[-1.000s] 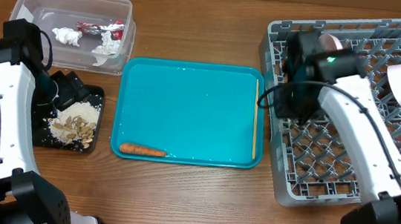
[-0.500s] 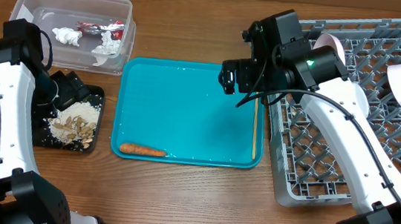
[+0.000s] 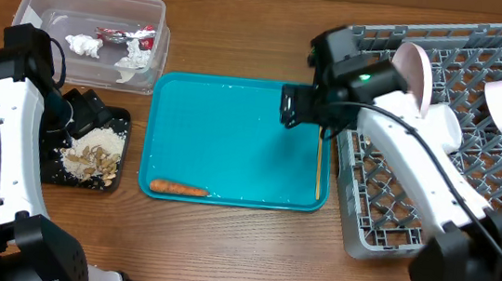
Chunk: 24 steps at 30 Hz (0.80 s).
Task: Sort waste into correct bins and load items into the dishwasher
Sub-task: 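Return the right gripper to the teal tray and grasp the remaining chopstick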
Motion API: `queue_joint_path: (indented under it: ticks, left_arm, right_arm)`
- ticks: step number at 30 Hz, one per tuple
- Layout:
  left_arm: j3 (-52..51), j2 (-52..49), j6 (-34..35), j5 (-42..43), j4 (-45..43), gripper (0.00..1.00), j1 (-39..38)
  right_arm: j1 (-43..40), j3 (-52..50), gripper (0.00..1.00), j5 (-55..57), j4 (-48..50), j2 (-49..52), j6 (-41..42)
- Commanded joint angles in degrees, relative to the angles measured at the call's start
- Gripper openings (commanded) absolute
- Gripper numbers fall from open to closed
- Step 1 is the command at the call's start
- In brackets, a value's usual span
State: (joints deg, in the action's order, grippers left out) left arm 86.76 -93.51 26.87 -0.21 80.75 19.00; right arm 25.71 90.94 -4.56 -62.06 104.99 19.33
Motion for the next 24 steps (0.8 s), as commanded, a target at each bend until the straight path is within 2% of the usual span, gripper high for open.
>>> queue_joint_path:
  ticks: [1,13,24]
  left_arm:
    - [0.7,1.4,0.2,0.1,0.0,1.0,0.1]
    - [0.7,1.4,0.2,0.3,0.0,1.0,0.1]
    - [0.7,1.4,0.2,0.3,-0.2,1.0,0.1]
  right_arm:
    - [0.5,-3.5,0.97,2.6,1.5,1.5,4.2]
    - [0.5,-16.6,0.97,2.5,10.7,1.6,5.0]
    - [1.0,-19.8,0.96,2.0,13.0,1.6,5.0]
